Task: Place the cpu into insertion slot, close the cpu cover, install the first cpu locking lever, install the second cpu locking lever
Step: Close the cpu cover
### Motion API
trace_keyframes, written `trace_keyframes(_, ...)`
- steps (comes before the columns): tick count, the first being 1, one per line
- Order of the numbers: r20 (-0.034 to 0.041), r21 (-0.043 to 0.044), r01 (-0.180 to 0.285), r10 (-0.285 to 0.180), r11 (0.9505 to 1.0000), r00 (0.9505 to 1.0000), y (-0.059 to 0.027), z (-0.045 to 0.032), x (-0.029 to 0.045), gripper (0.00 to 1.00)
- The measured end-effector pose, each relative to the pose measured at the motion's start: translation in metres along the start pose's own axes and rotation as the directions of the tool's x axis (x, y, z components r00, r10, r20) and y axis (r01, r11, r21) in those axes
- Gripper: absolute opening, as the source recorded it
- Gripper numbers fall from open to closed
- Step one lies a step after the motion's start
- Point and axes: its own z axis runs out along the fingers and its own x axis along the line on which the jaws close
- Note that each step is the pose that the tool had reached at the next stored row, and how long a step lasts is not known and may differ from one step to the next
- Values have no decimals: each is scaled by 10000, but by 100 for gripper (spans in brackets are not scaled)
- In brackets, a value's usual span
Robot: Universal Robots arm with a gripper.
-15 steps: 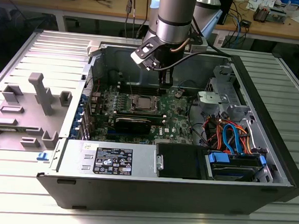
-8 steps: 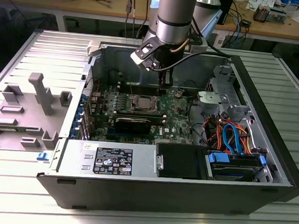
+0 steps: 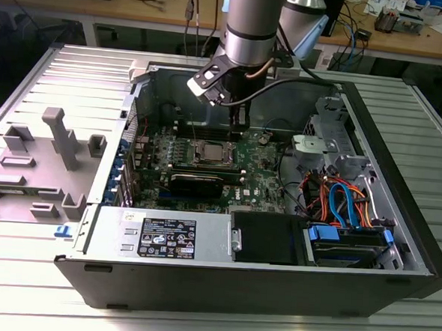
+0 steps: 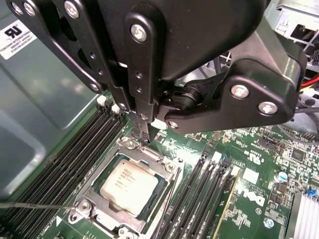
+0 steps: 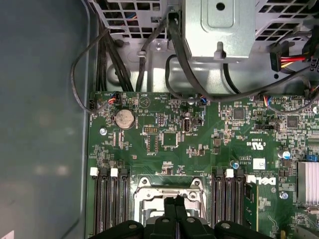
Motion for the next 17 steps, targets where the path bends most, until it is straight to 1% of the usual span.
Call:
trace_keyframes(5,-6,-1,4,-4,10000,10000,-41,11,0,11)
trace_keyframes(17,-20,-1,21,-21,10000,10000,-244,70,0,11)
